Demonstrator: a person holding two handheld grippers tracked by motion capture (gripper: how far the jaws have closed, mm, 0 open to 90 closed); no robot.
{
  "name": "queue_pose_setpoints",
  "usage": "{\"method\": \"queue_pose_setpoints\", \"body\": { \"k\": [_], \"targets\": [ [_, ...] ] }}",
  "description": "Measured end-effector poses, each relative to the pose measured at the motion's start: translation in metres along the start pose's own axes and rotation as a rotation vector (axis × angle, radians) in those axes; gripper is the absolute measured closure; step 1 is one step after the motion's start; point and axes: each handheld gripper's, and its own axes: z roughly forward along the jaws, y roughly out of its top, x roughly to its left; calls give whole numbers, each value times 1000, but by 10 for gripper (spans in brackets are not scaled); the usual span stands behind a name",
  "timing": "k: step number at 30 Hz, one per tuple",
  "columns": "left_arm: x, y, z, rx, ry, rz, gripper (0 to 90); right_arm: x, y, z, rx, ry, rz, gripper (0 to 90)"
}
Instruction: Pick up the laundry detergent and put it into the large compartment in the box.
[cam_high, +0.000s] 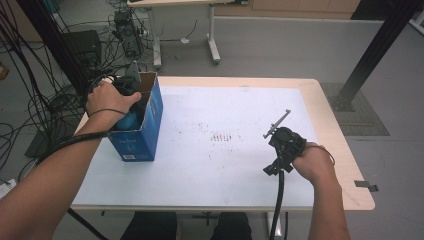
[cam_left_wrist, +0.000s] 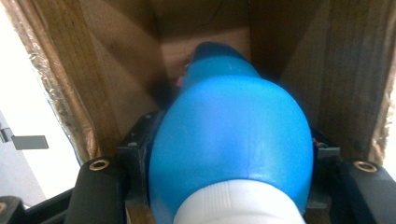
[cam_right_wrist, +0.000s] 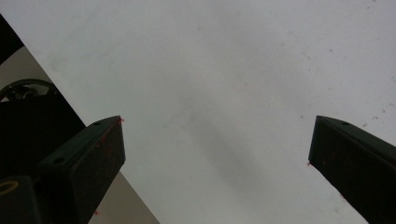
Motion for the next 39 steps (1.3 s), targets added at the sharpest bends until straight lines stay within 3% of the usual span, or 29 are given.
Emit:
{"method": "queue_pose_setpoints", "body": {
  "k": [39],
  "targets": [
    [-1,-1,0,-2,-2,-5,367,-1,-2,0,-8,-1,-8,38]
  ]
}}
